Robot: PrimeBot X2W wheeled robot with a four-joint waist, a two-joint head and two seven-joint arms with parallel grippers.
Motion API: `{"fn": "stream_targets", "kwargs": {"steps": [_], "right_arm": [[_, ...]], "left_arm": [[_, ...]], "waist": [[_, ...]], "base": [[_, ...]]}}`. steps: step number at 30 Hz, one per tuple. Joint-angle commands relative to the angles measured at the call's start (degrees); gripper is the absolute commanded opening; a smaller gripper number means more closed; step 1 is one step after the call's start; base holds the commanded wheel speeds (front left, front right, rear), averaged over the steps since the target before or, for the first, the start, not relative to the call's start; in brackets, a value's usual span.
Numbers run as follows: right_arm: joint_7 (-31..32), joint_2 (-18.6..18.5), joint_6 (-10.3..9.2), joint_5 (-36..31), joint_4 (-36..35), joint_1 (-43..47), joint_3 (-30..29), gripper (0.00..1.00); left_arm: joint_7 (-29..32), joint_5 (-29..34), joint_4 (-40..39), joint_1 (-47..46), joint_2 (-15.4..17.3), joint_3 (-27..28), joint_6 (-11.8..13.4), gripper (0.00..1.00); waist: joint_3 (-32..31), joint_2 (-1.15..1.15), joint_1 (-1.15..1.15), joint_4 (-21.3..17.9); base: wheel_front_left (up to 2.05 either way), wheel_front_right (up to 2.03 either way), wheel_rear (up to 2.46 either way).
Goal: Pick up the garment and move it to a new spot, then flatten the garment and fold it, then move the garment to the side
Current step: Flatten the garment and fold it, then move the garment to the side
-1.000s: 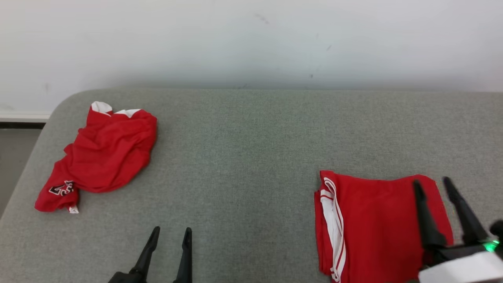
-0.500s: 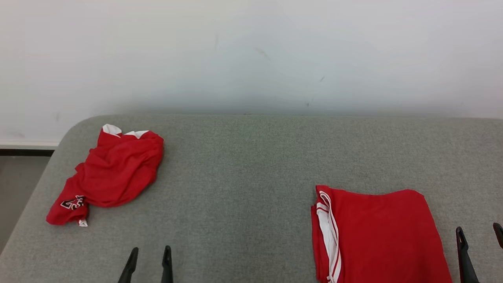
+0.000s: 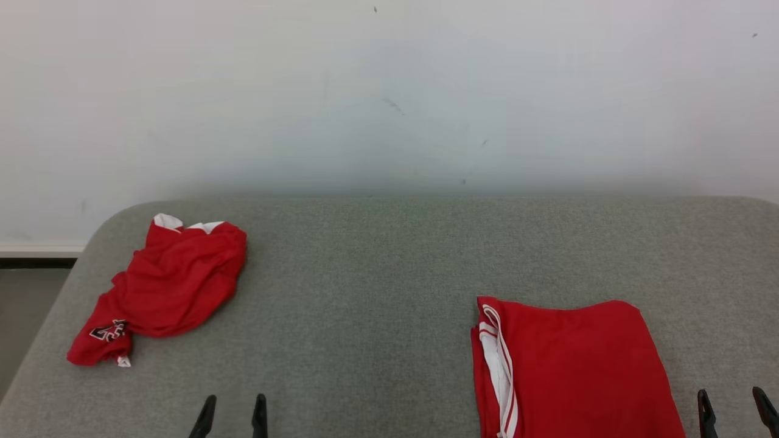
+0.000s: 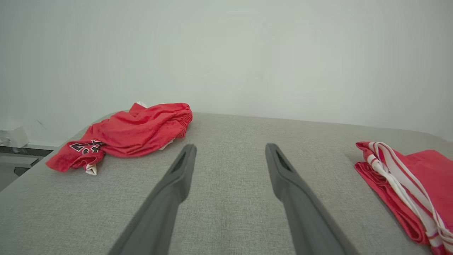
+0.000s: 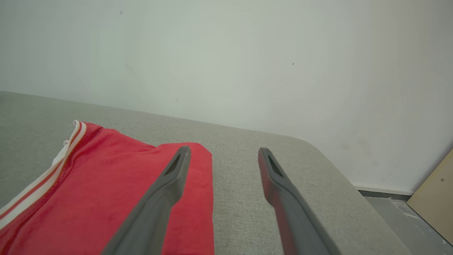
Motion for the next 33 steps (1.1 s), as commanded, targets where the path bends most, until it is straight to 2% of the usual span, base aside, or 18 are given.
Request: {"fn": "stream_targets", "kwargs": {"steps": [1,12,17,19,23,28,31,33], "right_arm": [[-0.1,0.0,-0.13,-0.6,0.4,0.5,0.3,1.0],[-0.1,-0.2,-0.13,-0.2,0.9,-0.4,1.0,1.0],[-0.2,0.9,-0.13,5.1,3.3,-2.9,0.5,1.0],[-0.1,0.1,-0.13,9.0,5.6,-4.8,1.3,1.0],[10.5,-4.4,-0.14,20.5,9.3,-9.6,4.7,1.0],[26.4,-14.1,-0.12,31.6,9.6,-13.9,12.8,1.0],[32.1,-18.1,-0.12,36.5,10.2,-16.9,15.8,1.0],[34.3,-19.5,-0.12,39.7,11.5,-18.8,17.2,1.0]], "left_arm": [[0.0,0.5,0.0,0.5,0.2,0.0,-0.1,1.0],[0.0,-0.3,0.0,1.0,0.2,-0.8,0.2,1.0],[0.0,-0.7,-0.4,0.9,0.2,-0.7,0.3,1.0],[0.0,-0.8,-0.5,0.8,0.2,-0.9,0.3,1.0],[0.0,-0.4,-0.5,0.3,0.2,-1.4,0.0,1.0],[0.0,0.8,-0.2,-1.3,0.2,-1.7,-0.8,1.0],[0.0,1.6,-0.2,-2.6,0.2,-1.6,-1.5,1.0],[0.0,2.0,0.1,-3.4,0.2,-1.6,-2.0,1.0]], "waist": [[0.0,0.0,0.0,-0.1],[0.4,0.0,0.0,0.3],[1.1,0.0,0.0,0.0],[1.4,0.0,0.0,-0.2],[2.5,0.0,0.0,-0.7],[5.2,0.0,0.0,-0.5],[8.0,0.0,0.0,0.0],[9.3,0.0,0.0,0.5]], "base": [[0.0,0.0,0.0],[0.0,0.0,0.0],[0.0,0.0,0.0],[0.0,0.0,0.0],[0.0,0.0,0.0],[0.0,0.0,0.0],[0.0,0.0,0.0],[0.0,0.0,0.0]]}}
